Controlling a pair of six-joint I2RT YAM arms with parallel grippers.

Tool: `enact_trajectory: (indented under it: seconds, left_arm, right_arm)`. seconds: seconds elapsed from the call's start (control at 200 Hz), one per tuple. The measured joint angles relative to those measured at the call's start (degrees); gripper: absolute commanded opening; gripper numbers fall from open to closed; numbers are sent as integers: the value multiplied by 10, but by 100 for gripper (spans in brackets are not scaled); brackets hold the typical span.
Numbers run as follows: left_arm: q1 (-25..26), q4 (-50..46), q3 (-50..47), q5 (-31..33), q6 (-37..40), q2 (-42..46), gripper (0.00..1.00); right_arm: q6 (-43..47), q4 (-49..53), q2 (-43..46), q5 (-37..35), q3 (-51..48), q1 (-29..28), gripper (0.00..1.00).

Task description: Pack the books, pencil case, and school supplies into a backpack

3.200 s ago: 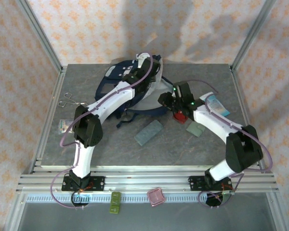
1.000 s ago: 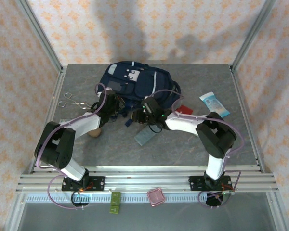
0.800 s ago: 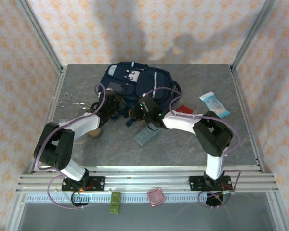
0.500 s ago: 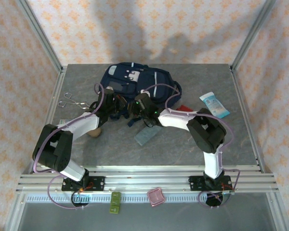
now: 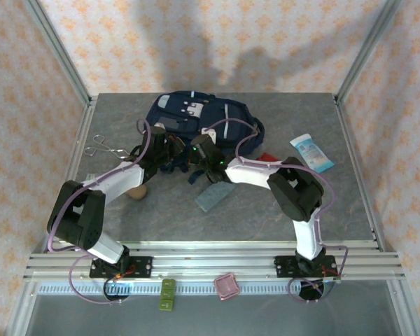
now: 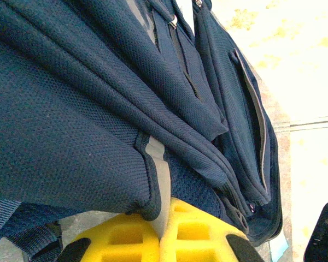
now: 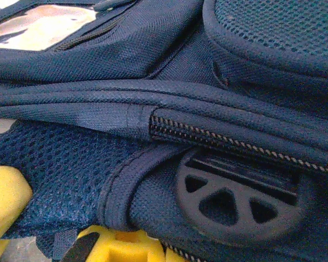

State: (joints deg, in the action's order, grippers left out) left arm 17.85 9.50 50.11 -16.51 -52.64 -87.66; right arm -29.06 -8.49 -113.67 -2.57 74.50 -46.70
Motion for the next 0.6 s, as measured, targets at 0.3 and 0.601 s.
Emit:
enact_trajectory:
  seconds: [0.3,0.601]
  left_arm:
    - [2,-27,5,8,22,0,0]
    - [2,-42,5,24,52,0,0]
  right_arm:
    - [9,49,40,6,-36,0,0]
    - [13,114,122,14,-125,63,0]
